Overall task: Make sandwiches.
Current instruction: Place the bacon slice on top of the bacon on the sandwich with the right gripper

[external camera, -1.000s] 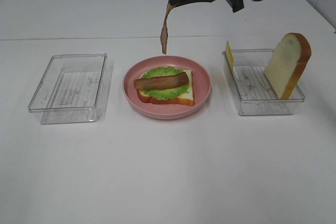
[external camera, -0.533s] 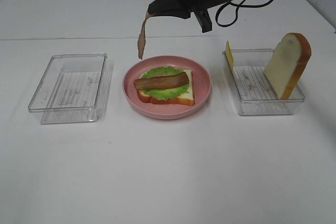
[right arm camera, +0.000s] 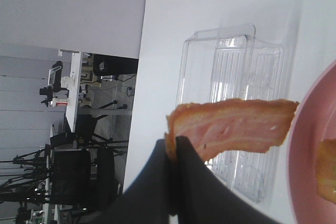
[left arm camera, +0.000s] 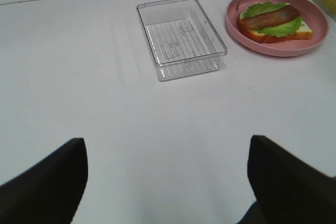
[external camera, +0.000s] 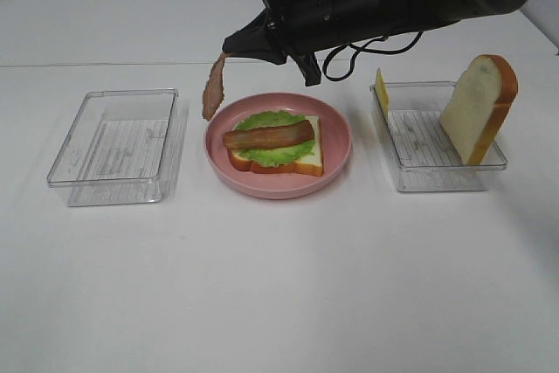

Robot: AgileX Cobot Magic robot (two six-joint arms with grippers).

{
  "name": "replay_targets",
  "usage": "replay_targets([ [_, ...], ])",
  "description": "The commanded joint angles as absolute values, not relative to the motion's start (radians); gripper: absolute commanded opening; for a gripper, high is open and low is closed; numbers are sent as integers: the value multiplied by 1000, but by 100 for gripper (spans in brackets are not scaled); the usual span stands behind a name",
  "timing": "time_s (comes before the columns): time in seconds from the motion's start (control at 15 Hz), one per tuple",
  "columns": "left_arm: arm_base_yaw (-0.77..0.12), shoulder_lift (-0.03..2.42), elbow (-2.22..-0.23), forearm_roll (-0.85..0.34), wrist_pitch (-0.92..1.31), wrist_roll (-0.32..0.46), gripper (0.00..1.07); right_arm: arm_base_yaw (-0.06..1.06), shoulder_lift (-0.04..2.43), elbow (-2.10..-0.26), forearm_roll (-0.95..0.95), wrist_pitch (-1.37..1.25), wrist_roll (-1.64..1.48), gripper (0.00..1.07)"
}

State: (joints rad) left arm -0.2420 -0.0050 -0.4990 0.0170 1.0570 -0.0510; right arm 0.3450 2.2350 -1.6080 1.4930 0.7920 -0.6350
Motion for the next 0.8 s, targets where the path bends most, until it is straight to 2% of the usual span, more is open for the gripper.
replay_targets([
  [0.07, -244, -26, -498, 17, 1046, -49, 79, 343, 2233, -1612, 1421, 766, -604, 0],
  [0.33, -244, -26, -498, 17, 1046, -49, 79, 343, 2233, -1612, 1226, 722, -454, 0],
  [0.6, -244, -26, -498, 17, 1046, -49, 79, 341, 2222, -1612, 1138, 709, -382, 0],
  [0.8, -244, -26, -498, 17, 1046, -49, 79, 341, 2183, -1612, 962, 707, -274, 0],
])
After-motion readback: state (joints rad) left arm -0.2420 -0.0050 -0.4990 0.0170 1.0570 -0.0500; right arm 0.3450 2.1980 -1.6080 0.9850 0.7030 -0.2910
